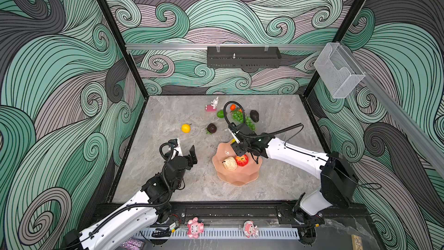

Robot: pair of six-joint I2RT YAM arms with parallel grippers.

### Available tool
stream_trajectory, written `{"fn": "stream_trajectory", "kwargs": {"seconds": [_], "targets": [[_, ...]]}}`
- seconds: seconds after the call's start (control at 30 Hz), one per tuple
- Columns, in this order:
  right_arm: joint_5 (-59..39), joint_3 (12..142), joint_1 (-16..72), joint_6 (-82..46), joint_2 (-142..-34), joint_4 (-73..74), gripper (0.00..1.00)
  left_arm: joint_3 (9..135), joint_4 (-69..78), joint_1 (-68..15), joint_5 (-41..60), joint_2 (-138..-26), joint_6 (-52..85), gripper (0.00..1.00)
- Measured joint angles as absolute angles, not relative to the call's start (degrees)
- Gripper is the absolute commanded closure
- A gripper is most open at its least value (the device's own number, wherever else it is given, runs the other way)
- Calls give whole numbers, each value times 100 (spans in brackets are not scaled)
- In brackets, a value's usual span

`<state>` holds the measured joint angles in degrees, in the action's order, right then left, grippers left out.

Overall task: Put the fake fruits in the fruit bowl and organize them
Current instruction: 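Lower the lemon into the bowl with the right gripper while the left gripper withdraws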

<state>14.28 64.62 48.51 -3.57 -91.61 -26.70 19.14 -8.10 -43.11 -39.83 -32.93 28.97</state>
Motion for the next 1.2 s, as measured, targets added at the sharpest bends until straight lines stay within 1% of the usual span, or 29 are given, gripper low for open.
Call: {"fn": "stream_trajectory", "kwargs": {"seconds": [0.27, 0.63, 0.8, 1.03, 1.13, 1.2], "targets": [[1813, 6853, 5129, -200, -9743, -2751, 39, 1828, -792, -4278, -3981, -3293, 2880, 8], [1793, 7002, 5218, -198, -10016, -2856, 36, 1828, -779, -4250, -3977, -3367, 2869, 8], [1750, 7006, 5245, -215, -10134, -2893, 33, 1824, -779, -4250, -3979, -3352, 2869, 8], [1678, 7035, 5256, -222, -10167, -3028, 23, 1800, -779, -4250, -3983, -3301, 2862, 8], [1649, 7061, 5256, -233, -10169, -3065, 22, 1754, -781, -4250, -3986, -3212, 2862, 8], [1645, 7061, 5256, -235, -10171, -3079, 23, 1739, -784, -4250, -3986, -3159, 2860, 8]]}}
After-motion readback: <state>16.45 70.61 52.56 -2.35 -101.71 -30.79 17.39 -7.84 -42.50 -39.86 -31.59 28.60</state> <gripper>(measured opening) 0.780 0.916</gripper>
